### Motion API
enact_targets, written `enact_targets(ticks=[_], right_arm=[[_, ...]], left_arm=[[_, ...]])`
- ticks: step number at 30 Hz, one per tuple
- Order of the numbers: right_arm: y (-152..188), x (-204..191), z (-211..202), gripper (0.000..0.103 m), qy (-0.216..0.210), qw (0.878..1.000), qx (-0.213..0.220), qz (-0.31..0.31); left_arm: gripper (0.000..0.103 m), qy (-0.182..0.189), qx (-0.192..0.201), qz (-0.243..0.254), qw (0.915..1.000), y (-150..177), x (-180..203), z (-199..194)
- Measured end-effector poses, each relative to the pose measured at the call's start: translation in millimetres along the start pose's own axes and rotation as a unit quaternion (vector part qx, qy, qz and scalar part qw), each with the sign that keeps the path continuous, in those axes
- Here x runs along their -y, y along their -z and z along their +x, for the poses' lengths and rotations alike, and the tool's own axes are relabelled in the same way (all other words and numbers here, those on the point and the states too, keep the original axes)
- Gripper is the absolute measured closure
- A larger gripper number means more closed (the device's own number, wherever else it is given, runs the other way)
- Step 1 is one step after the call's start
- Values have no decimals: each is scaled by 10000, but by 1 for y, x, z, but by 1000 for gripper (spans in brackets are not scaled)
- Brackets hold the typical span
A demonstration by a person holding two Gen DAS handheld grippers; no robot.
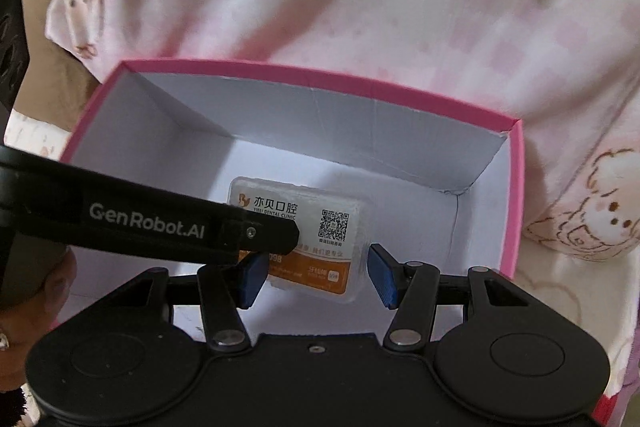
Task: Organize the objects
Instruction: 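Lift the floss box with the left gripper and carry it into the pink box, then lower the floss box onto the box floor and open the left gripper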
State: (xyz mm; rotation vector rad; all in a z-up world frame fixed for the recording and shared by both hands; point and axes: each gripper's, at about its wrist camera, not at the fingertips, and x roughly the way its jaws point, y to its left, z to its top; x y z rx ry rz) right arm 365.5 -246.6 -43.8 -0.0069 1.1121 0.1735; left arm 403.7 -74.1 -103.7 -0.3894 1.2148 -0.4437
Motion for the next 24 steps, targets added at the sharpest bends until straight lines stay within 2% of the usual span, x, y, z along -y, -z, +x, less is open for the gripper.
enact_targets(ticks=[3,7,11,15,16,17,19,22,24], right_arm=[[-2,0,12,45,4,9999,-161,-34],[-6,3,12,46,-87,9998,-163,-49],[5,-5,3,44,49,9986,-6,-532],[16,-14,-7,43,17,9946,175,-1027],[18,-15,-8,49,22,9939,159,-1092],[19,-16,-7,63,32,9935,120,-1136],[20,-15,-6,79,73,9937,40,-1119],[19,-10,0,87,36,9955,-59,-947],[16,-6,5,90,126,9966,-100,-808]], left_arm=[[55,-151,-104,-38,9998,-1,1,12],[56,-233,-35,-100,9997,-1,3,15],[55,-527,-120,-78,9985,1,7,19],[57,-462,-176,-57,9988,3,14,24],[57,-442,-163,-47,9989,3,15,25],[60,-427,-144,-56,9990,4,16,26],[67,-309,-130,-96,9994,3,21,29],[76,52,-246,-259,9993,0,25,40],[78,131,-252,-259,9993,-1,31,45]])
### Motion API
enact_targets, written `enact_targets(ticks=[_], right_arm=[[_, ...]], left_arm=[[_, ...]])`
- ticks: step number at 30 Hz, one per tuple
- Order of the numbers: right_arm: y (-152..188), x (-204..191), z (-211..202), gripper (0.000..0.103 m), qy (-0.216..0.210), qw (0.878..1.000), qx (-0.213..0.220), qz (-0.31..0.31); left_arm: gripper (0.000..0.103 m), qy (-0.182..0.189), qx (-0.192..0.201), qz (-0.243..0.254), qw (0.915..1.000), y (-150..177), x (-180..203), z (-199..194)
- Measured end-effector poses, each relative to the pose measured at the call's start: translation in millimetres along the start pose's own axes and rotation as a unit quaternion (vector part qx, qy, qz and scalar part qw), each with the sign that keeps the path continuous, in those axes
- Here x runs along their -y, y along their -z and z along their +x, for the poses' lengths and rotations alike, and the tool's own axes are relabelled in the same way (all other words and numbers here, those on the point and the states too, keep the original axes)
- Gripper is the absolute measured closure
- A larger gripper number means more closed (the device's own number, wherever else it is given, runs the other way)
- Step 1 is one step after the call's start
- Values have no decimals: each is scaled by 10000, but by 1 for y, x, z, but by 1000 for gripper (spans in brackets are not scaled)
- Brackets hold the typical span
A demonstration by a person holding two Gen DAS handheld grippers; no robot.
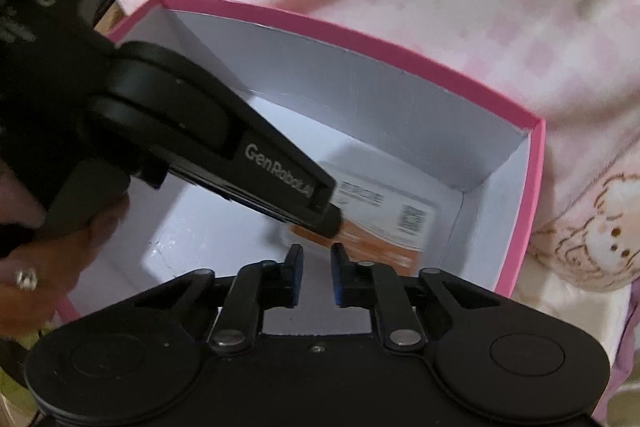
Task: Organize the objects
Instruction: 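Lower the floss box onto the box floor and open the left gripper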
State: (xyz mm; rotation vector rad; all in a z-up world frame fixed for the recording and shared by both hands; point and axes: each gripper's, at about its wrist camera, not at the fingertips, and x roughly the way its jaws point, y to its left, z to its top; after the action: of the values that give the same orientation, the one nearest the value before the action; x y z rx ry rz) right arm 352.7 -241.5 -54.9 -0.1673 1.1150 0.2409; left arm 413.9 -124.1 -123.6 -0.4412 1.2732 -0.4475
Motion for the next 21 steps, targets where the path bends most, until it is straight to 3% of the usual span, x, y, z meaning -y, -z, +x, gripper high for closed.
enact_targets(ticks=[5,10,18,21], right_arm=[[-7,9,2,96,202,9994,25,294],[-2,3,1,93,-63,9995,-199,229],[-18,-1,19,97,384,9982,-396,218],[-22,-3,24,96,529,9980,-281,214]], left_arm=[[82,-159,312,231,9991,-1,16,2],[82,-125,364,279,9989,-2,23,6],[82,-171,394,248,9988,-6,38,10],[82,-169,450,262,9985,-8,44,9]])
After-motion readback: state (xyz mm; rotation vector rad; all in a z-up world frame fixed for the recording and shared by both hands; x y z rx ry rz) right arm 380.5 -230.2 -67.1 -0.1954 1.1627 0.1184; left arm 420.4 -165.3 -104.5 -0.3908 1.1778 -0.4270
